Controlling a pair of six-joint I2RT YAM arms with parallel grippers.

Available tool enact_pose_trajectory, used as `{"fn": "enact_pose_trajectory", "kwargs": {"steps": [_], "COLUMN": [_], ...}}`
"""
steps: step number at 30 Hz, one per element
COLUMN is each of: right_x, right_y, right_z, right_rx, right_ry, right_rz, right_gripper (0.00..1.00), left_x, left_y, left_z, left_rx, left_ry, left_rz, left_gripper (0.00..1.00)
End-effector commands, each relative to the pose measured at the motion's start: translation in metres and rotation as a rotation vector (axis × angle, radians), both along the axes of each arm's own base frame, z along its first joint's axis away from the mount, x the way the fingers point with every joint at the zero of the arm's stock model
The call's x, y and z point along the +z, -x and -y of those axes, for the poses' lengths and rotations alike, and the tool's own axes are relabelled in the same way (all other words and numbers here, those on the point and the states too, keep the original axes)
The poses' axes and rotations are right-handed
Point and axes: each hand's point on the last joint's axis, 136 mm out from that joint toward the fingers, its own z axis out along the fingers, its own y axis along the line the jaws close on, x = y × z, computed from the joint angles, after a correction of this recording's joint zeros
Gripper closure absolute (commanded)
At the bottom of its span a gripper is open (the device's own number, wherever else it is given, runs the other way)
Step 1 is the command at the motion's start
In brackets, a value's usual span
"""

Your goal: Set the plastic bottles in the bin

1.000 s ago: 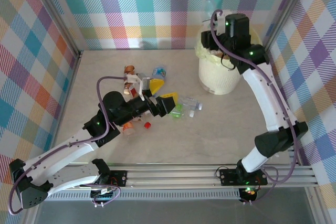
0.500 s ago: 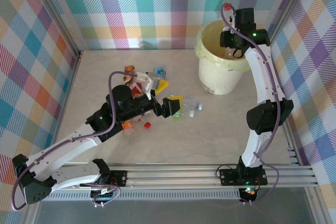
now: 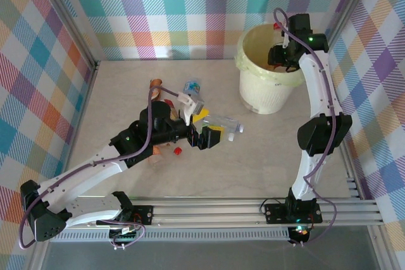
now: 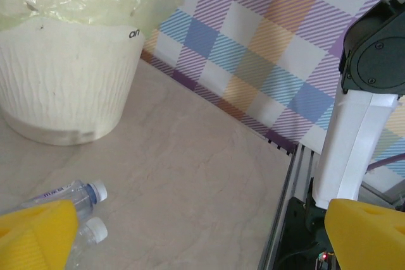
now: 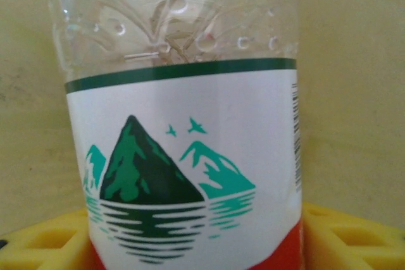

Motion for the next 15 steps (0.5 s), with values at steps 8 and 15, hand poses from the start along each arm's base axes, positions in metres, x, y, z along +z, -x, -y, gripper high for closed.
{"fn": "enact_pose_trajectory", "kwargs": {"steps": [8, 15], "right_x": [0.019, 0.052], "right_y": [0.003, 0.009], "right_z": [-0.005, -0.005], "right_rx": [-0.002, 0.014], "right_ry": [-0.056, -0.061], "right_rz": [0.032, 0.129], "right_gripper": [0.24, 0.22], "left_x": [0.009, 0.008], "left_y": [0.010, 0.013], "left_z": [-0.005, -0.013], "left_rx": [-0.020, -0.013], "left_ry": [-0.001, -0.023], "left_rz": [0.020, 0.030], "left_gripper": [0.00, 0.00]}}
